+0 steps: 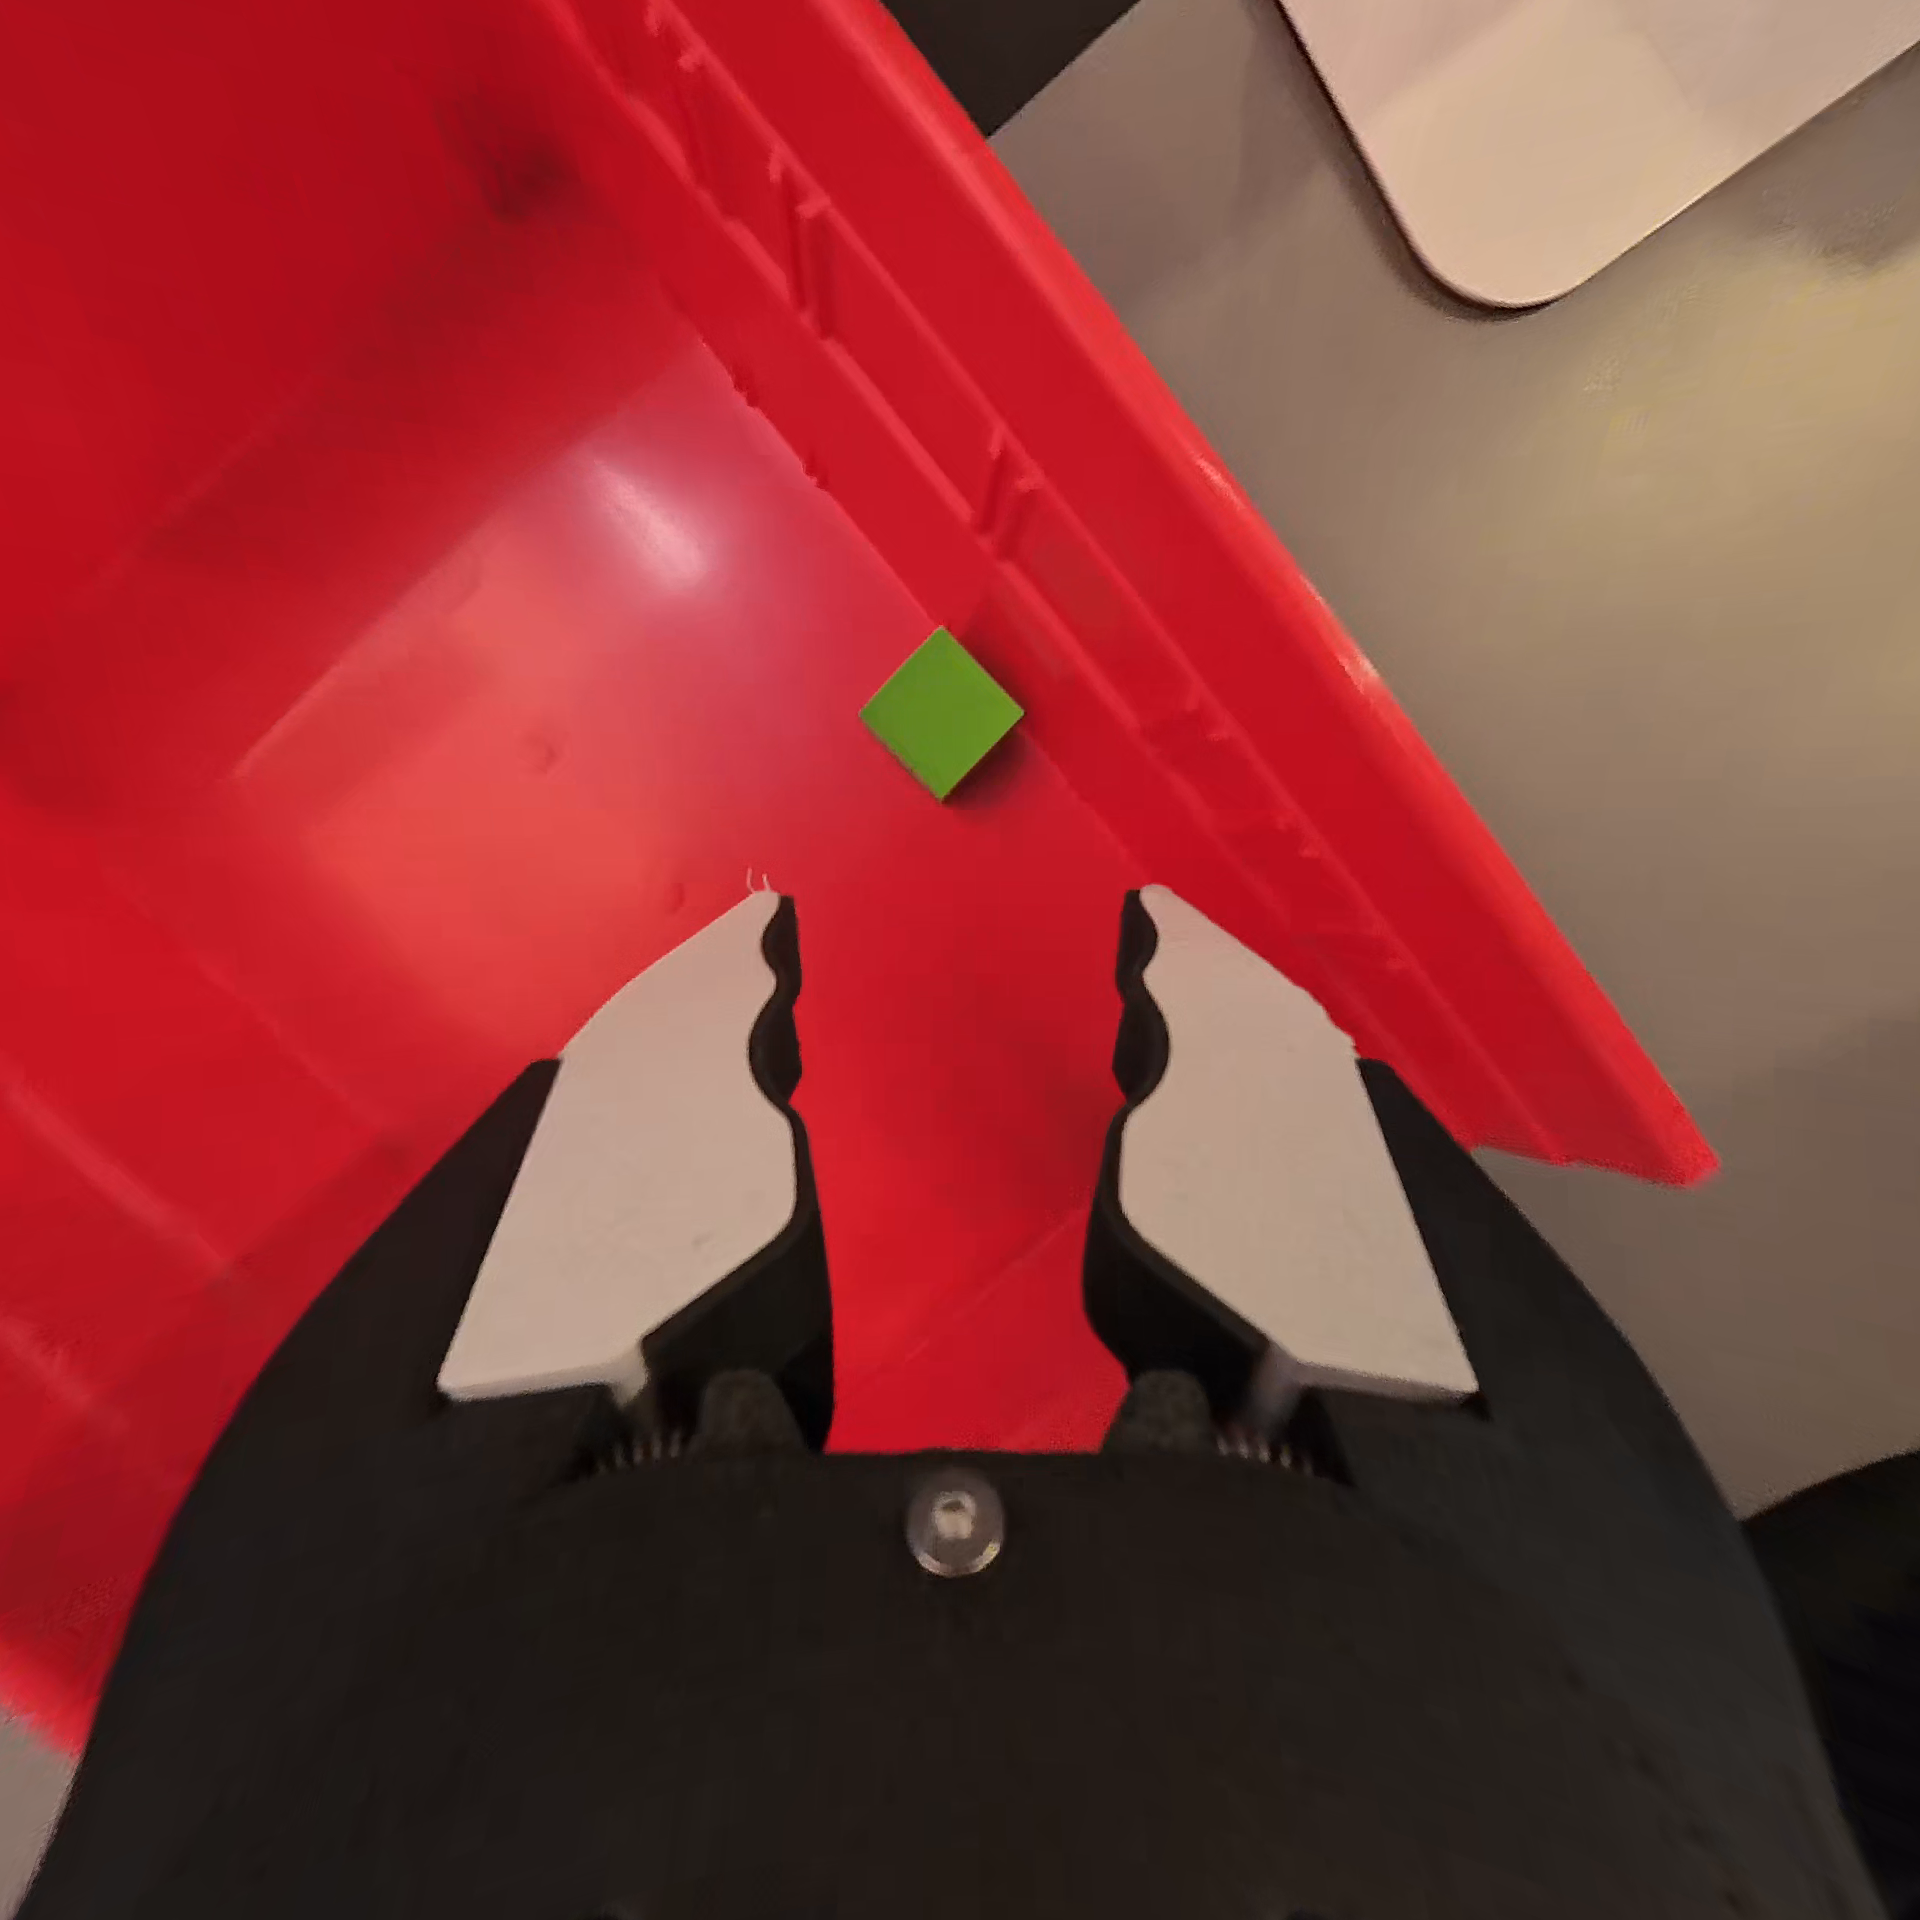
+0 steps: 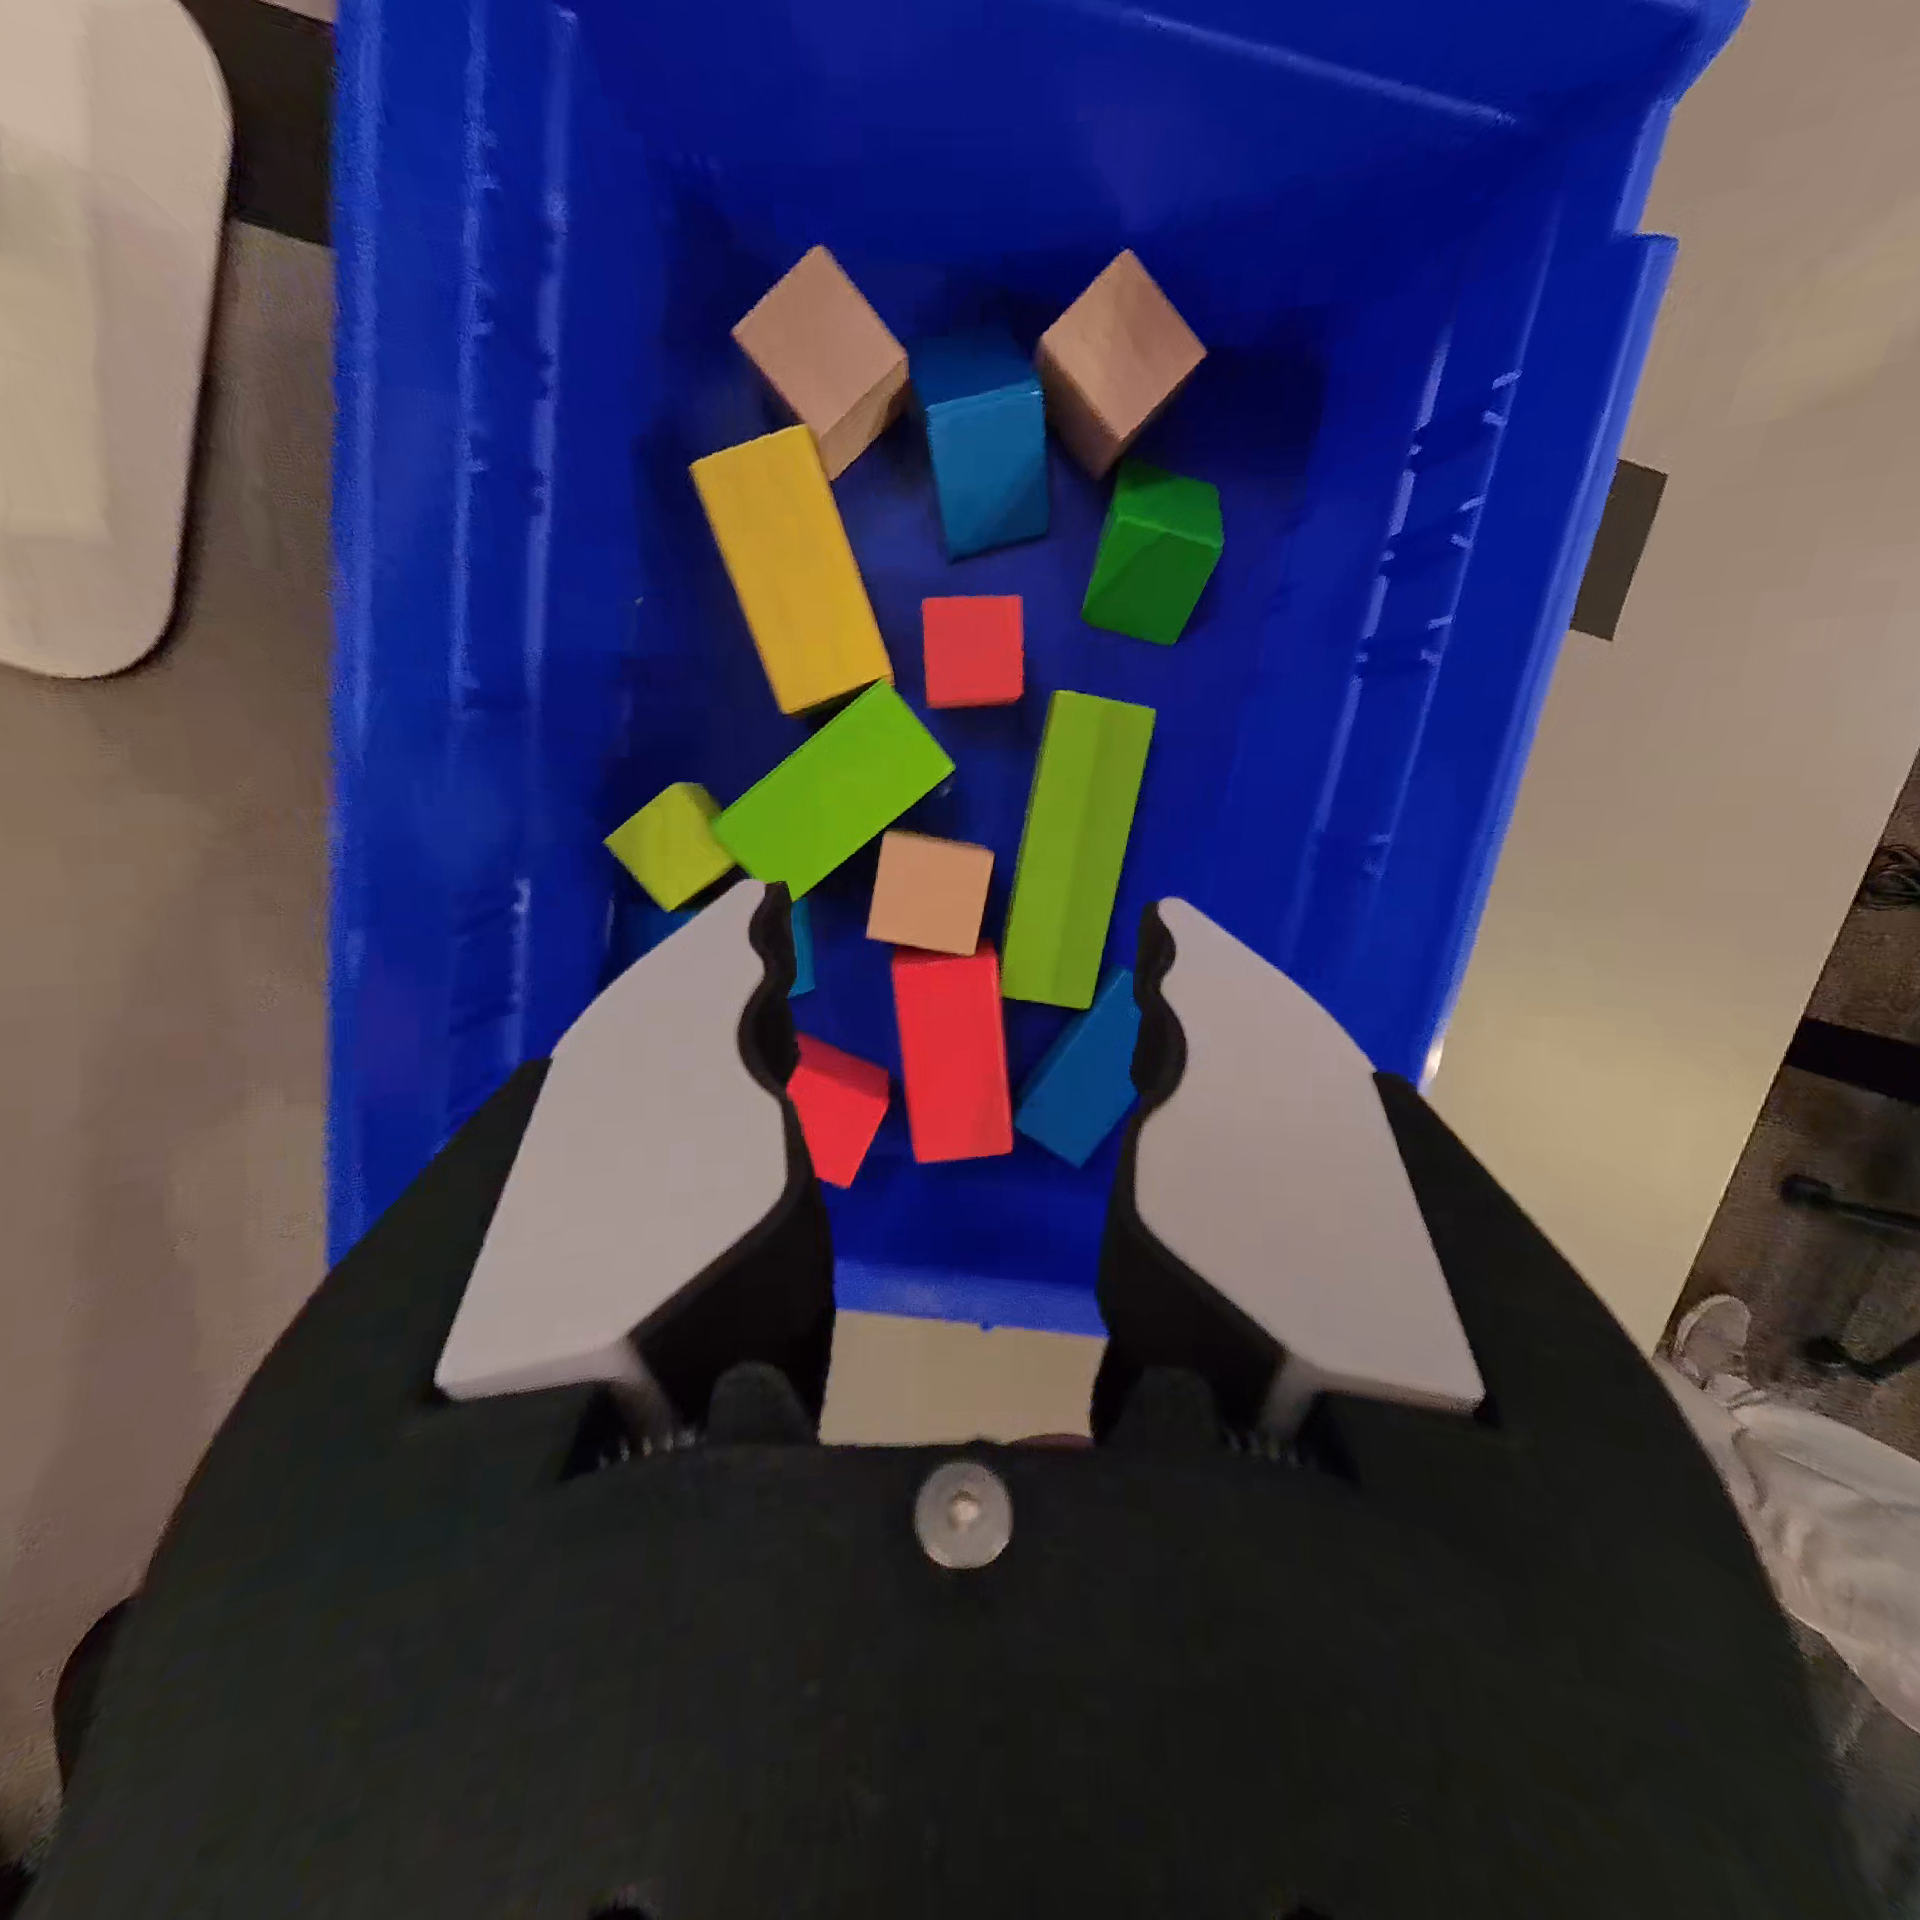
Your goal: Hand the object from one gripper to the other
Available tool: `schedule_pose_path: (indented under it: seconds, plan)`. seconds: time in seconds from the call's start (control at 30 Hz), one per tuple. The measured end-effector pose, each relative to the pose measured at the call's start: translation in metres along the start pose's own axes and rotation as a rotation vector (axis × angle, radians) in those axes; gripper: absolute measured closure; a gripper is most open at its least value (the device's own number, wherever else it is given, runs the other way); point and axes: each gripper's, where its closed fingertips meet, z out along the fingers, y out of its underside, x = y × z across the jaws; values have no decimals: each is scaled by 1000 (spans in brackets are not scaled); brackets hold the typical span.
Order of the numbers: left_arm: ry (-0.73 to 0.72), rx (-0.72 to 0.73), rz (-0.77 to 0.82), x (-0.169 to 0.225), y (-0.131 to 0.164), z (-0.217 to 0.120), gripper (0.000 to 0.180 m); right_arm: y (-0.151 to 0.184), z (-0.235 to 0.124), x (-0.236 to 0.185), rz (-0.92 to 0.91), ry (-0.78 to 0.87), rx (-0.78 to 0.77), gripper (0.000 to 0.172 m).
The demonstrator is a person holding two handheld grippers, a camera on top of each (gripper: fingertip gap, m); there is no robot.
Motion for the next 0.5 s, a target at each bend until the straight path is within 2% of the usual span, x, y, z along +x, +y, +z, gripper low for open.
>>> schedule_pose_path:
  seconds: [0.07, 0.2, 0.27, 0.33, 0.37, 0.5]
  plan:
    - [-18, -27, 28, -3, -2, 17, 121, 0, -8, -10, -18, -2, 11, 111]
    - [-117, -116, 236, -22, -1, 45, 123, -3, -20, -24, -47, 5, 30, 112]
    - [-91, -124, 343, -23, -2, 56, 128, -4, -24, -32, -63, 5, 39, 112]
    - [-5, -66, 366, -14, -11, 59, 135, -5, -28, -39, -84, 7, 51, 112]
    - [32, -53, 383, -9, -12, 61, 145, -6, -31, -42, -96, 8, 59, 112]
    - [48, -37, 386, -7, -11, 58, 148, -14, -50, -73, -187, -24, 115, 115]
